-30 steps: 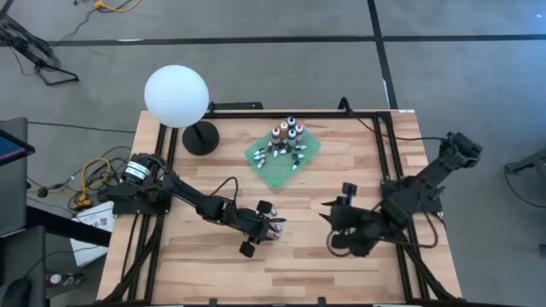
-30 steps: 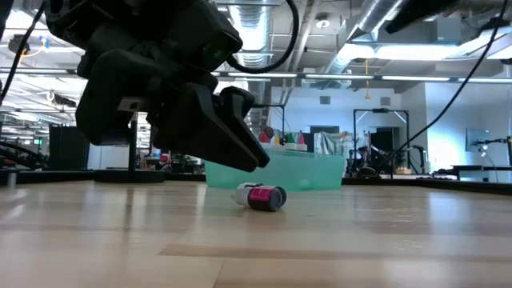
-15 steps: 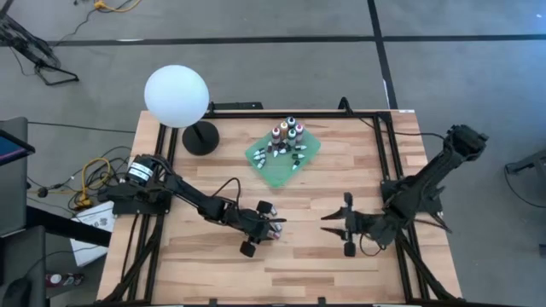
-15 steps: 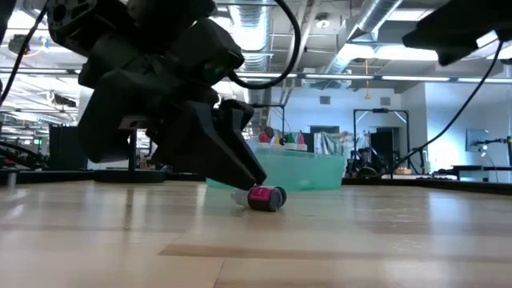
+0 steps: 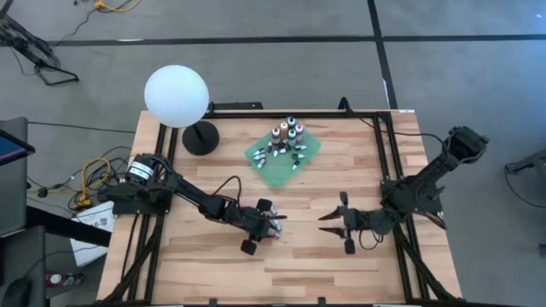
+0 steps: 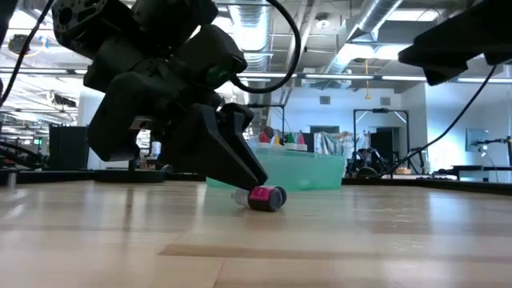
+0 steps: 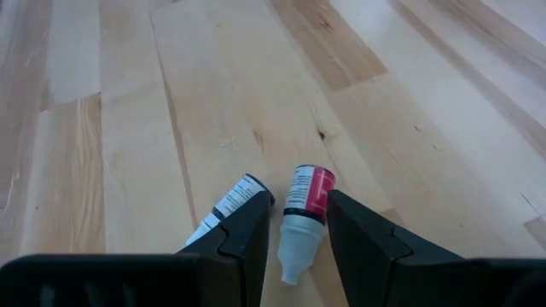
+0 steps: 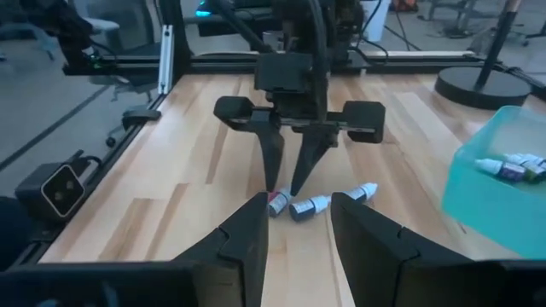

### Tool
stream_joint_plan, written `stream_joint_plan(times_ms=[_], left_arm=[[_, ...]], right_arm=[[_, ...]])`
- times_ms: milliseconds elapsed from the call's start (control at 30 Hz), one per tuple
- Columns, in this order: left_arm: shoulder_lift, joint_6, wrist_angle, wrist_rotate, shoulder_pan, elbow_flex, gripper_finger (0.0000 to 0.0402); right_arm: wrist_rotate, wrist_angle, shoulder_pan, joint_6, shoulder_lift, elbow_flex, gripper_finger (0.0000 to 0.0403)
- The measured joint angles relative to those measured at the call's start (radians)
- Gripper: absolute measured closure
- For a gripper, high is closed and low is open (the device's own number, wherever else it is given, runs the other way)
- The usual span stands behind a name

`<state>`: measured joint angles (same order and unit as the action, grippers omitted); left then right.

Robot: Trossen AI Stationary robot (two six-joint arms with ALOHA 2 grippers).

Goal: Pick & Place food coloring
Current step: Put the pink food coloring bottle into the green bin

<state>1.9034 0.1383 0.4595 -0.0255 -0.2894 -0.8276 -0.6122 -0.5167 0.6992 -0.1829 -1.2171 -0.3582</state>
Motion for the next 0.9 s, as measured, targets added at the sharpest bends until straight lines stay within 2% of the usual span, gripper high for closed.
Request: stream_joint_plan(times_ms=[233, 600, 900], left_arm=[[0.000, 0.000, -0.024, 0.021, 0.001, 0.000, 0.0288], [0.015, -0.001, -0.053, 0.012, 0.002, 0.001, 0.0288], [0.044, -0.017, 0.006, 0.016, 0.004, -0.001, 0.0288]], right_arm=[[0.045, -0.099, -0.033, 0.029, 0.000, 0.041, 0.0282], [0.045, -0.111, -0.034, 0.034, 0.000, 0.041, 0.0282], [0.045, -0.112, -0.034, 0.026, 0.000, 0.042, 0.0282]])
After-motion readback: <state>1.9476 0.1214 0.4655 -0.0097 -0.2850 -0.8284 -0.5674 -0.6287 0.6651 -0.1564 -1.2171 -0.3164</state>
